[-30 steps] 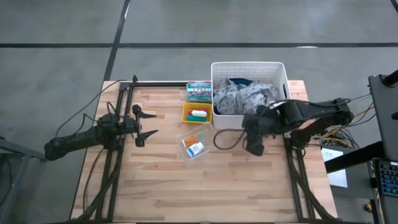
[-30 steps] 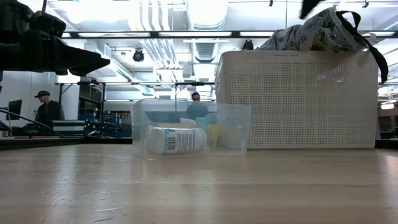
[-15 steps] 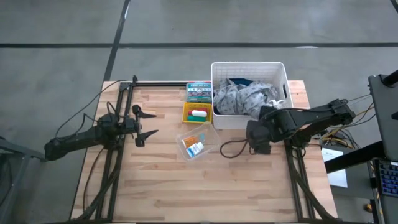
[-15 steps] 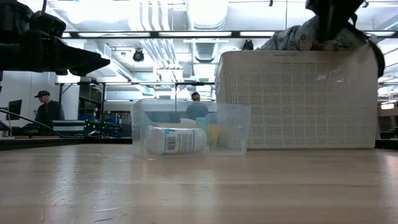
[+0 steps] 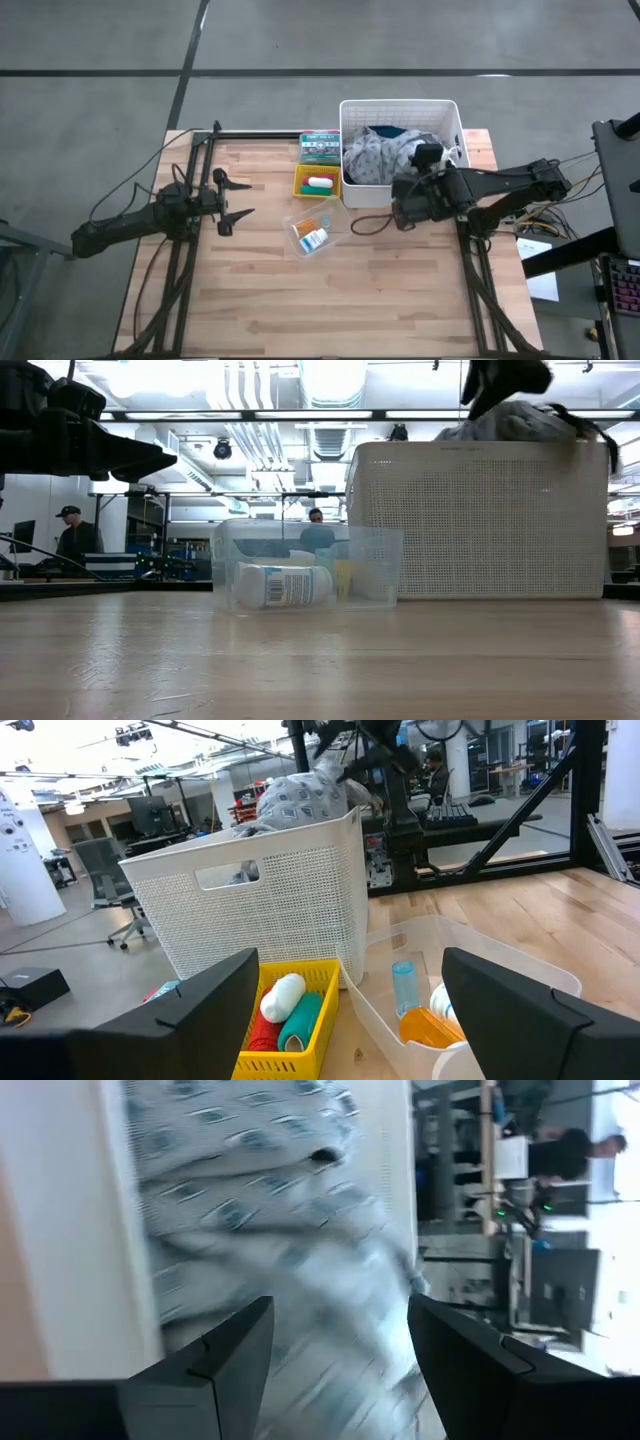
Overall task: Pick & Place Medicine items
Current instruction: Put the gray patient gown into the white bin
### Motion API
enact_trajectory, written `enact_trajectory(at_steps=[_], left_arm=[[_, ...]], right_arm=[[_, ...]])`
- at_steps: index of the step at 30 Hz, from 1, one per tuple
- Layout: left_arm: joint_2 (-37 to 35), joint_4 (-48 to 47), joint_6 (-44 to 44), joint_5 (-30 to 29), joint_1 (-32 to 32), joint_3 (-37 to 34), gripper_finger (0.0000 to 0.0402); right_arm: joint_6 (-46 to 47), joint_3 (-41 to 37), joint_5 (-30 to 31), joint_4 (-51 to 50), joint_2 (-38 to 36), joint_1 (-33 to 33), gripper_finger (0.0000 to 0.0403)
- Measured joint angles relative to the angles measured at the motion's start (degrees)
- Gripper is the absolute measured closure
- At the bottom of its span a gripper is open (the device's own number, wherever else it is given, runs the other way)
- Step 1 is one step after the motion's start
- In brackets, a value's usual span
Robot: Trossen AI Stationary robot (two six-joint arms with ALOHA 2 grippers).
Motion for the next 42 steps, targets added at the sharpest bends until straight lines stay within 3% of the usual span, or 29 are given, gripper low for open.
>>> enact_trajectory(at_steps=[8,19,34,42], left_arm=[[0.00,0.01,0.00,-0.01,-0.01,-0.01,0.0081],[0.00,0.01,0.00,0.00,0.01,-0.01,0.0081],[0.00,0.01,0.00,0.00,0.01,-0.01,0.0081],[0.00,0.01,0.00,-0.01,0.01,0.01,0.0081]], right_arm=[[-2.59,-2.07,1.30,7.89,0.02,-9.67,0.0177],[-2.42,-6.03,0.48,9.84,-0.06,-20.87,0.0177],[-6.20,-7.09,0.34,25.16,0.77,-31.13,0.0177],[-6.15,-7.11,-2.79,27.06,2.93,-34.65,0.0177]])
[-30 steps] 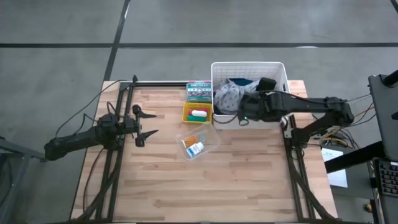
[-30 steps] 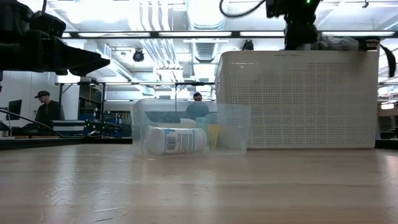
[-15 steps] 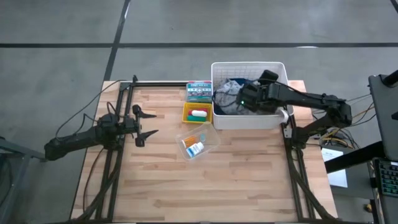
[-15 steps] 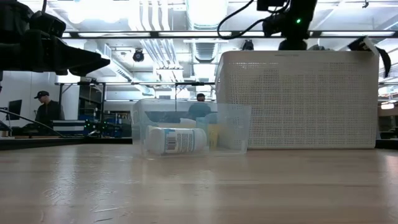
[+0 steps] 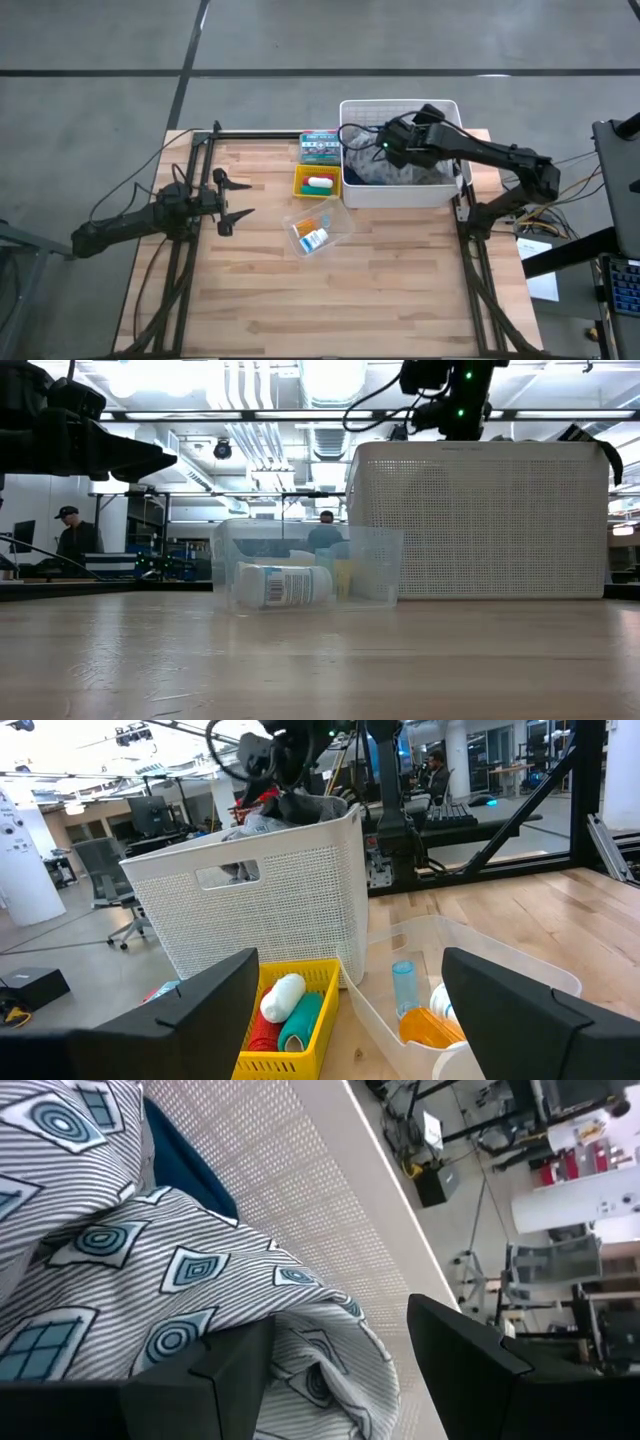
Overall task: Pick & Place Medicine items
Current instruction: Put the gray patient gown into the white bin
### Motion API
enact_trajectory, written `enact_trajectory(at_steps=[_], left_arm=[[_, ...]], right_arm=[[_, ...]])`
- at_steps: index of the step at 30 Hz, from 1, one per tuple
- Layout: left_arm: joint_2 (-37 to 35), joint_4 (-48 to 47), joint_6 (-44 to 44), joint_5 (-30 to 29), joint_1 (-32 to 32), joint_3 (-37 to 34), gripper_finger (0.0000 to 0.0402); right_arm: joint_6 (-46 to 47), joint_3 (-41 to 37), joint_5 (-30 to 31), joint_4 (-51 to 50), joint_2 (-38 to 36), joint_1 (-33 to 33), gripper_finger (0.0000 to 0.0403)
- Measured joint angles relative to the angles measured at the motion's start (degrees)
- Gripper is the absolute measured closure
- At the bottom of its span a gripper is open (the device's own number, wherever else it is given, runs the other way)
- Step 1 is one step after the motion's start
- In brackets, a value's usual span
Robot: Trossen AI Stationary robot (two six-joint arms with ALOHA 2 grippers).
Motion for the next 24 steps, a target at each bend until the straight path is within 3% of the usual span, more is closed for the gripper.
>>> enact_trajectory(at_steps=[13,24], left_arm=[[0.00,0.00,0.00,0.00,-0.01,0.00,0.0081],[0.00,0.00,0.00,0.01,-0.01,0.00,0.0081]], right_arm=[[0.01,-0.02,0.15,4.09,9.99,-4.45,0.0177],[-6.83,-0.02,0.11,13.30,13.85,-5.88,0.0177]])
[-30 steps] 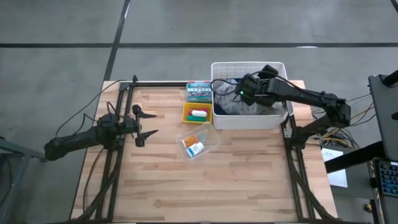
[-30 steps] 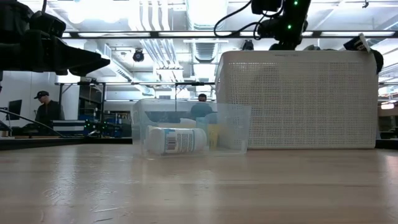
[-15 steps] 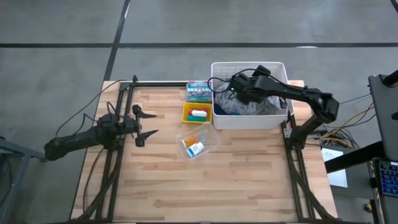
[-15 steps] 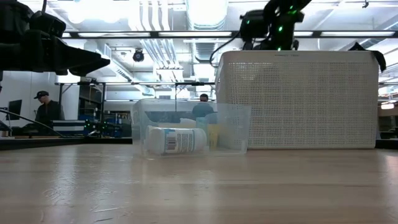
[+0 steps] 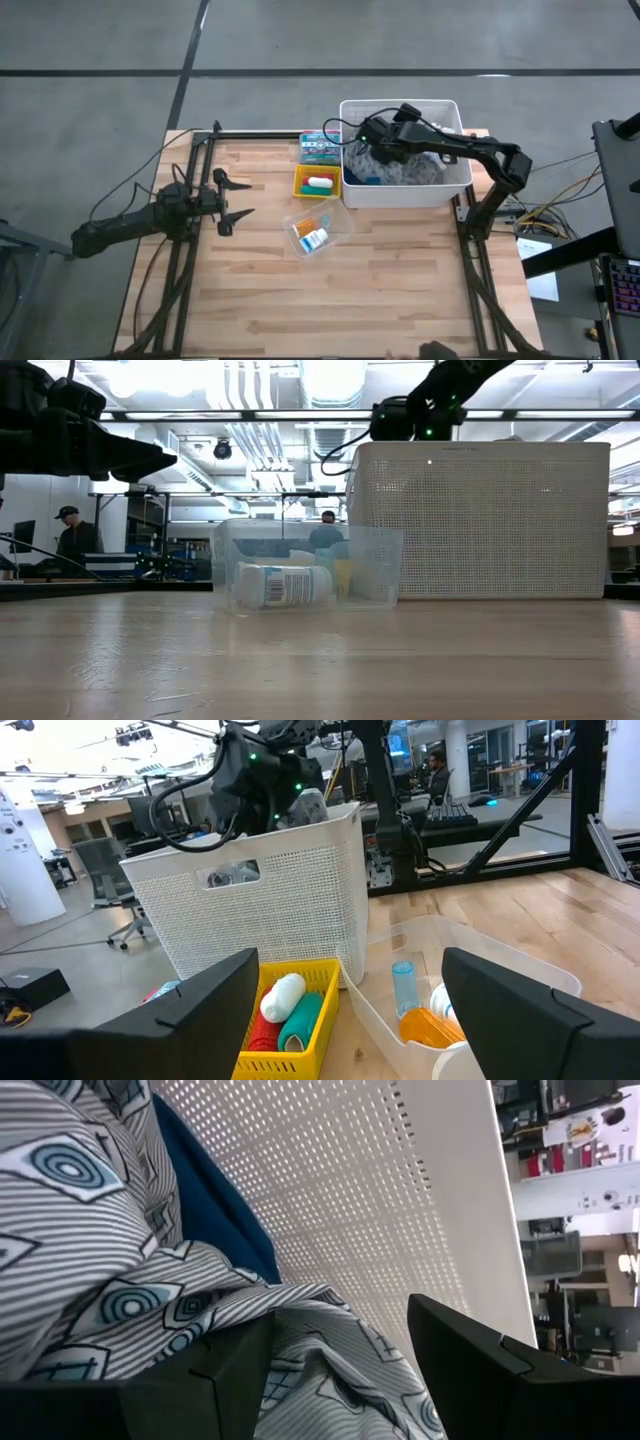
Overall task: Pick & Place Medicine items
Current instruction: Put the gray patient gown into the white bin
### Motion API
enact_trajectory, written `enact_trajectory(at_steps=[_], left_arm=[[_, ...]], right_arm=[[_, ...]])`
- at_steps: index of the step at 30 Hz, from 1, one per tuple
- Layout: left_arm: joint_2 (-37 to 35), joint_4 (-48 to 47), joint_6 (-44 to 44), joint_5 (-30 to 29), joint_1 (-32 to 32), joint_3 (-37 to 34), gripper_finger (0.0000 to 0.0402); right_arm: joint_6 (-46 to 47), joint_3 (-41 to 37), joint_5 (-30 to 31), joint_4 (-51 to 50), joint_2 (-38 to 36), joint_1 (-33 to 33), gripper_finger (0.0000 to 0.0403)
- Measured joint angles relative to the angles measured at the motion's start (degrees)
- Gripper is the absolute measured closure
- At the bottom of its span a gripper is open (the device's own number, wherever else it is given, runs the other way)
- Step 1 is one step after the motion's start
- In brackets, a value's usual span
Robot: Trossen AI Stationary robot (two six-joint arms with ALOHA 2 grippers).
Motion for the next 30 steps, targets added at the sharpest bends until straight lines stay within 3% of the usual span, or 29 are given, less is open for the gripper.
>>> enact_trajectory(at_steps=[16,30], left_arm=[[0.00,0.00,0.00,0.00,0.01,0.00,0.0081],[0.00,0.00,0.00,0.00,0.01,-0.01,0.0081]], right_arm=[[-0.43,0.07,-3.27,3.15,0.87,-0.63,0.0177],[-0.44,3.23,-5.06,3.88,-7.71,2.70,0.0177]])
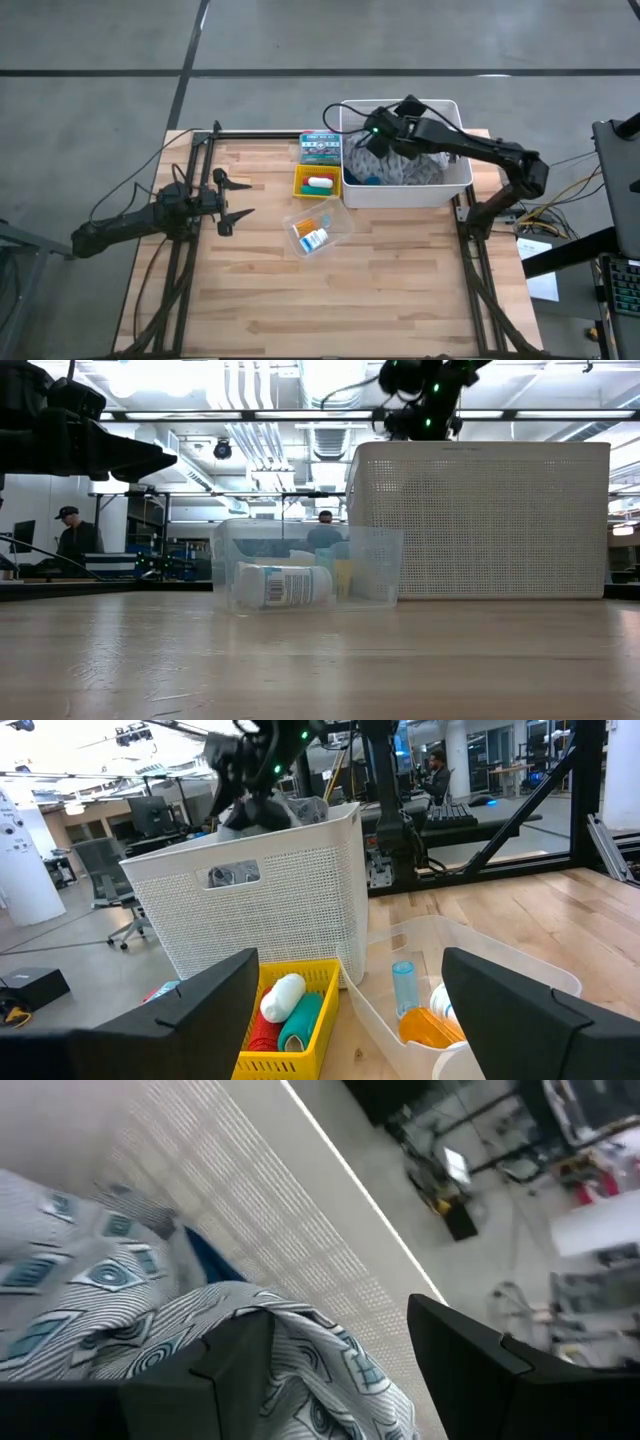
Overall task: Pick & Place Medicine items
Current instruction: Put the gray patient gown into the white bin
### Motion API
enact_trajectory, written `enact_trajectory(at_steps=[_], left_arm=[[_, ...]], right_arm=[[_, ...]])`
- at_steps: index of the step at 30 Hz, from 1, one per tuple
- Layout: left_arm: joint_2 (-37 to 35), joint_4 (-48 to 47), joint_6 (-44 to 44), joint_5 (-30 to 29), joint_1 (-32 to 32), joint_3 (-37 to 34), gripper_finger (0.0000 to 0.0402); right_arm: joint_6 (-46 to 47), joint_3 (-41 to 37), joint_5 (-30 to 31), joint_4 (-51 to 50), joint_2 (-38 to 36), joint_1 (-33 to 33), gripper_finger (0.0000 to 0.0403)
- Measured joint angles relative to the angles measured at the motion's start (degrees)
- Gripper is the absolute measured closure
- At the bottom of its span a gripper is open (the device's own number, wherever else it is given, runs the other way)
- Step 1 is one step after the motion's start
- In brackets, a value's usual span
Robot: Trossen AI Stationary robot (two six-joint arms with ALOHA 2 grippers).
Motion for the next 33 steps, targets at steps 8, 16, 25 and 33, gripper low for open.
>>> enact_trajectory(at_steps=[8,16,25,33], left_arm=[[0.00,-0.02,0.00,-0.01,0.00,0.01,0.0081],[0.00,0.00,0.00,-0.01,0.00,0.00,0.0081],[0.00,0.00,0.00,0.00,-0.01,-0.01,0.0081],[0.00,-0.01,0.00,0.01,0.00,0.01,0.0081]], right_arm=[[-0.12,0.00,-6.74,1.71,-7.27,2.89,0.0177],[-0.24,0.00,-7.05,4.20,-12.51,6.17,0.0177],[-0.92,-1.15,-6.43,0.79,-11.71,5.98,0.0177],[0.96,-2.27,-6.36,-4.72,-8.28,5.94,0.0177]])
